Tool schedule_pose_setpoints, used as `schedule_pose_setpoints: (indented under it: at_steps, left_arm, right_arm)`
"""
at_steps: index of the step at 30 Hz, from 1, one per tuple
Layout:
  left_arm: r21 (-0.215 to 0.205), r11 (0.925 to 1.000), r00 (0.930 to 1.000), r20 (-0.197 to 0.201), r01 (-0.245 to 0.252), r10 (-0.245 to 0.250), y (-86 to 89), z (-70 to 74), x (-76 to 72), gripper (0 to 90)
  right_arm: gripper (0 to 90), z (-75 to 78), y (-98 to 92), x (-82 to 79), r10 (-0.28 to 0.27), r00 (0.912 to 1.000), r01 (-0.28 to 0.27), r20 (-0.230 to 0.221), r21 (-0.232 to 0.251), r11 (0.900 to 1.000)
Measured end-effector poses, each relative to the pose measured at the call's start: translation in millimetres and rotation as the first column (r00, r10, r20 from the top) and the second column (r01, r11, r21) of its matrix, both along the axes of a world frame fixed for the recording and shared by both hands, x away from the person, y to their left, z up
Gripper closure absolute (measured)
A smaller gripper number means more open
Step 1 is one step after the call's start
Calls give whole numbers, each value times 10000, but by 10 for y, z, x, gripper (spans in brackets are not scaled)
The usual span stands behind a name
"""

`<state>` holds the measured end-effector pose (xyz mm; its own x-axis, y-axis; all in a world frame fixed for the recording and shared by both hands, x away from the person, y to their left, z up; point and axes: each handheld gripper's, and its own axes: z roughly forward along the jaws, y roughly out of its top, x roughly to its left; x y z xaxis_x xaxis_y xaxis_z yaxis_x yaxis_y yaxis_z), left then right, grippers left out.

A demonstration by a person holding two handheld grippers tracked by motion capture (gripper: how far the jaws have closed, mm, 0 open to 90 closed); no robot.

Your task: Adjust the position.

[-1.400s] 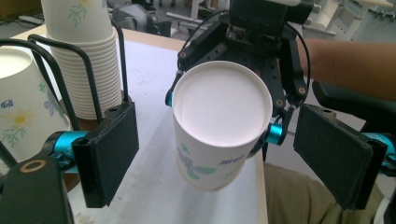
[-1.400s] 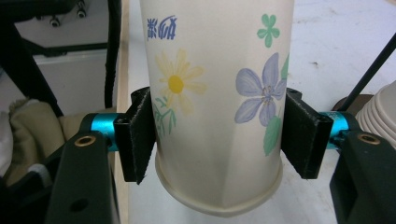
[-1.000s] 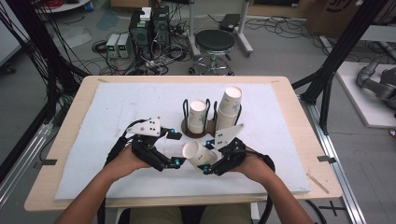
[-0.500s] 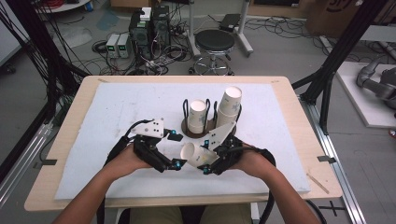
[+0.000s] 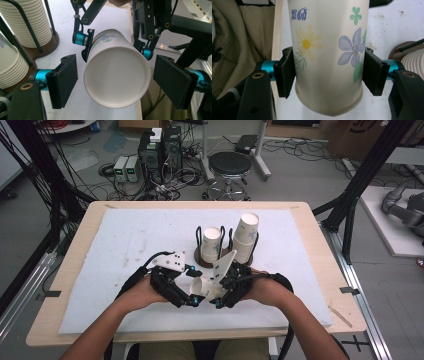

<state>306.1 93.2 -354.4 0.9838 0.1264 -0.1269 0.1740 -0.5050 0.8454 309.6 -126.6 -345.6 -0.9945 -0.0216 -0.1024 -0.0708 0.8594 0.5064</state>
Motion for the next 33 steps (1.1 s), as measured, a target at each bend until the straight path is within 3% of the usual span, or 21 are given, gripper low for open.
schedule_pose_setpoints:
  at_steps: [6, 14, 22, 27, 29, 30, 31, 33]
  left_arm:
    - [-15, 10000, 9999, -127, 93, -94, -17, -16, 6, 221]
    - [145, 9993, 9992, -221, 336, -333, -37, -36, 14, 333]
    - [303, 9989, 9992, 130, 371, -375, -27, -36, 11, 366]
    - [171, 9996, 9992, 328, 212, -217, -4, -25, 17, 370]
    - [32, 10000, 9994, 350, 62, -63, 22, -25, 22, 371]
    - [-54, 10000, 9994, 347, 28, -27, 39, -26, 28, 371]
    - [-235, 9997, 9996, 285, -45, 52, 67, -29, 31, 371]
    - [-312, 9995, 9996, 266, -81, 90, 84, -32, 33, 371]
  right_arm:
    - [353, -9, 13, -2, 98, 9999, -97, 32, -70, 9999]
    - [353, -19, 25, -18, 112, 9998, -116, -186, -242, 9996]
    - [353, -28, 23, -16, 15, 9995, -26, -303, -367, 9993]
    - [274, -32, 3, -12, -137, 9997, 137, -221, -3, 9999]
    - [229, -8, -58, -9, -558, 9979, 576, -335, 544, 9969]
    - [229, -8, -58, -9, -558, 9979, 576, -335, 544, 9969]
    - [220, 7, -107, -6, -698, 9968, 732, -393, 944, 9928]
    - [220, 15, -128, -3, -758, 9965, 791, -347, 1063, 9912]
